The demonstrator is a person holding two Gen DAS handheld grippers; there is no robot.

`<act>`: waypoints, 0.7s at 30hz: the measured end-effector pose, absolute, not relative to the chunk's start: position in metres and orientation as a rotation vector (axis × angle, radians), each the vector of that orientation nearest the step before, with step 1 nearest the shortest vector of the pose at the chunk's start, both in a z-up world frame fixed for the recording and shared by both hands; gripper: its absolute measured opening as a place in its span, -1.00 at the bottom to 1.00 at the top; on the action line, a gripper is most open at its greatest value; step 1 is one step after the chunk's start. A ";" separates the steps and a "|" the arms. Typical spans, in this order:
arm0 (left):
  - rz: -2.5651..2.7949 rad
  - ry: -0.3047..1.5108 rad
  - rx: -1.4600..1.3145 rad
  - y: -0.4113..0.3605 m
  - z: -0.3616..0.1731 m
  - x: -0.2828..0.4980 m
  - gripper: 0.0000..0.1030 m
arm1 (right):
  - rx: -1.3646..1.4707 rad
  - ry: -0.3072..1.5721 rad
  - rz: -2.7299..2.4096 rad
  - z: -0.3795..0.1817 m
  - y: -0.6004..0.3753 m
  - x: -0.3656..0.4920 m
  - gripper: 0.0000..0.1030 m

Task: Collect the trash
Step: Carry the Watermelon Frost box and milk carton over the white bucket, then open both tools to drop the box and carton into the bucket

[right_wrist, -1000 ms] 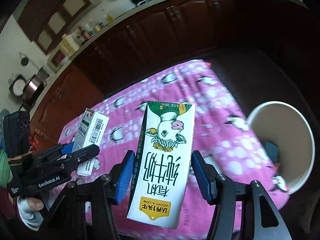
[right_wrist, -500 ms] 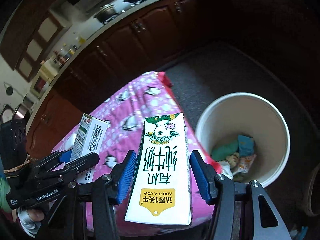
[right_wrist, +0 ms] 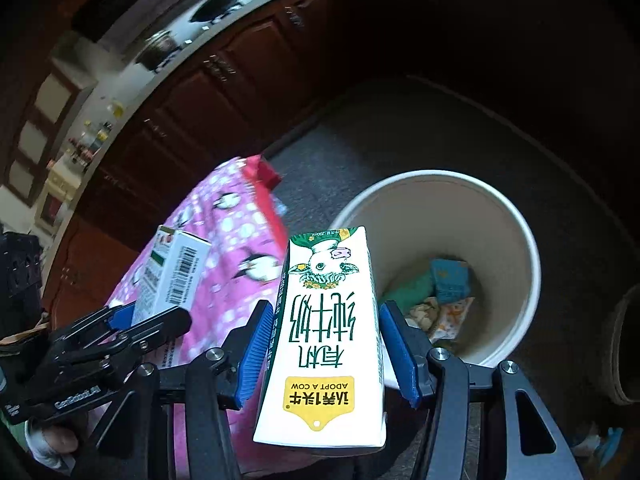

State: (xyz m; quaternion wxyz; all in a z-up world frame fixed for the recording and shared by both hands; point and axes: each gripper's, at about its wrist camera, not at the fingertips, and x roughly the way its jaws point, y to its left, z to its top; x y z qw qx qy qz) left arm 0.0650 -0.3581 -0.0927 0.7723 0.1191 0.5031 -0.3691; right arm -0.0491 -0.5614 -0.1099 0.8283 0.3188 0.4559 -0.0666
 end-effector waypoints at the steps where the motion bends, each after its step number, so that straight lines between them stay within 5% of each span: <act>1: -0.808 1.100 0.258 -0.365 -0.095 0.066 0.00 | 0.688 0.973 -0.154 -0.114 -0.567 -0.049 0.03; 15: -0.843 1.172 0.237 -0.414 -0.130 0.079 0.01 | 0.823 1.026 -0.315 -0.164 -0.618 -0.059 0.16; 21: -0.853 1.172 0.226 -0.414 -0.135 0.085 0.18 | 0.847 1.032 -0.319 -0.169 -0.620 -0.068 0.23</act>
